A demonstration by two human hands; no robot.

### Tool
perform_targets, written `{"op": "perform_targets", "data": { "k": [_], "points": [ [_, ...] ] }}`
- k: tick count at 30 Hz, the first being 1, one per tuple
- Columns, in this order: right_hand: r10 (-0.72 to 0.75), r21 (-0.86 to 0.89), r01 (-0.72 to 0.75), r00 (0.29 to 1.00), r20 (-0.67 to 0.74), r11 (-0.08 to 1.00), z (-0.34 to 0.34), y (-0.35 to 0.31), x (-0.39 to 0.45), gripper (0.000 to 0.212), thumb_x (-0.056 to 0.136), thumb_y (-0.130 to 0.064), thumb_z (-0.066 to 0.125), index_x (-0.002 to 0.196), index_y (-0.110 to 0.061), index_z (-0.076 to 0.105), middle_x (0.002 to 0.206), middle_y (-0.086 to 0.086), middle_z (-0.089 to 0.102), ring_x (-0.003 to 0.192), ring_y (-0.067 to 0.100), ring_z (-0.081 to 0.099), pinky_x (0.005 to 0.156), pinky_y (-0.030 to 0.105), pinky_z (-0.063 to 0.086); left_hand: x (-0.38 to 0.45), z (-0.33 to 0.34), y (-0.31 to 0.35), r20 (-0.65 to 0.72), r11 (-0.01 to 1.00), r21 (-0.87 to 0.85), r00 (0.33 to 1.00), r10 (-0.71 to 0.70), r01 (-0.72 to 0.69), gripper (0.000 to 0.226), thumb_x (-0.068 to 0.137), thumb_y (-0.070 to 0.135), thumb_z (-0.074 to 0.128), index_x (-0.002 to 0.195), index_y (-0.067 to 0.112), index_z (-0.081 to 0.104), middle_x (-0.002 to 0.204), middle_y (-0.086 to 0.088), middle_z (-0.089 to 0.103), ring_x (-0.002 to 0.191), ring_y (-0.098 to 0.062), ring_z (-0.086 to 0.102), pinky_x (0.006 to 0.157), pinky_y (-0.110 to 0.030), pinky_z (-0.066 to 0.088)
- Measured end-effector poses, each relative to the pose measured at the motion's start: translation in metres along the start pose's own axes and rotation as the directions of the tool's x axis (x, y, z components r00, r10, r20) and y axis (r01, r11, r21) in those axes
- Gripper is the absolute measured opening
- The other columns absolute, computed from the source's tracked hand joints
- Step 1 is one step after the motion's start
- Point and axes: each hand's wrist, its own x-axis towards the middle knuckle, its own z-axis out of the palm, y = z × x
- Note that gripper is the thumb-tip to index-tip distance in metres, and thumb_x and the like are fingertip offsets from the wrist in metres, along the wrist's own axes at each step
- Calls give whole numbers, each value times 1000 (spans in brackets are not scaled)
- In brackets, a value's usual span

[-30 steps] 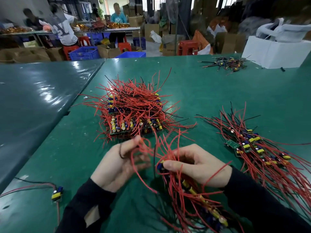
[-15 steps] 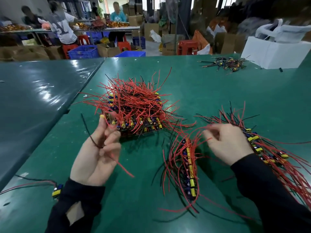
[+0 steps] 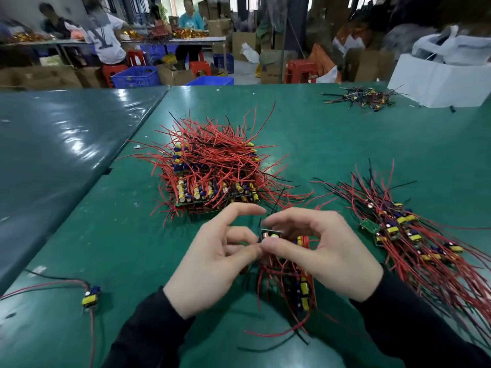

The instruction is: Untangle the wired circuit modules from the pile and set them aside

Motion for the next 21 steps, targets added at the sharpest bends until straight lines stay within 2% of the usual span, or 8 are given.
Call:
{"op": "perform_targets", "data": {
  "k": [3, 6, 8, 10, 13, 15, 18, 21],
  "points": [
    [31, 91, -32, 999, 9, 995, -4, 1, 2, 4, 80, -19, 73, 82, -15, 73, 72, 8, 70, 62, 16, 64, 68, 32, 54, -2, -5, 3, 90, 994, -71, 993, -73, 79, 39, 84, 0, 66, 117, 18, 53, 66, -9, 65, 41, -10, 43, 37, -15, 33],
    [94, 241, -91, 996, -2, 966, -12, 2, 5, 19, 73, -30, 70, 77, -11, 73, 70, 14, 69, 61, 13, 58, 61, 25, 46, 0, -24, 6, 143, 914, -325, 968, -205, 242, 43, 74, 3, 62, 116, 14, 61, 57, -6, 55, 38, -11, 39, 35, -14, 29],
    [134, 336, -137, 990, 33, 932, -17, 2, 6, 24, 66, -32, 72, 77, -11, 72, 70, 13, 69, 62, 14, 58, 60, 21, 46, 3, -40, 5, 182, 757, -575, 951, -251, 310, 49, 66, 5, 72, 114, 13, 67, 54, 0, 47, 38, -7, 37, 34, -14, 27],
    [142, 409, -179, 983, 119, 895, -18, 3, 5, 22, 63, -27, 74, 78, -11, 71, 70, 9, 70, 62, 14, 61, 62, 17, 49, 2, -53, 5, 239, 492, -813, 950, -203, 310, 59, 62, 12, 82, 119, 11, 66, 60, 2, 52, 45, -6, 47, 34, -14, 36],
    [142, 491, -155, 988, 63, 857, -11, 1, 5, 28, 62, -21, 74, 82, -4, 66, 66, 10, 71, 57, 15, 64, 60, 17, 50, 4, -54, -1, 122, 167, -974, 978, -167, 150, 44, 83, 15, 61, 125, 3, 59, 84, -6, 67, 65, -12, 65, 50, -14, 51],
    [172, 532, -107, 982, -74, 840, -4, 1, 5, 31, 60, -21, 73, 82, -1, 63, 65, 11, 71, 57, 16, 66, 59, 18, 51, 7, -43, -1, 4, 305, -949, 971, -240, 79, 40, 79, 3, 44, 111, 1, 68, 88, -7, 69, 68, -13, 68, 52, -15, 52],
    [191, 508, -91, 970, -149, 856, 4, -2, 3, 33, 61, -26, 73, 82, -2, 63, 66, 12, 72, 61, 17, 69, 63, 19, 52, 6, -14, -2, -32, 751, -645, 977, -210, 140, 35, 67, -5, 57, 95, 6, 75, 91, -9, 72, 74, -13, 69, 57, -17, 53],
    [185, 409, -121, 975, -121, 904, 8, -4, -1, 34, 63, -33, 73, 82, -7, 66, 64, 7, 71, 65, 13, 69, 66, 24, 52, 3, 3, -3, -93, 890, -454, 991, -98, 46, 27, 63, 12, 73, 89, 7, 76, 92, -6, 74, 74, -12, 68, 58, -18, 52]
  ]
}}
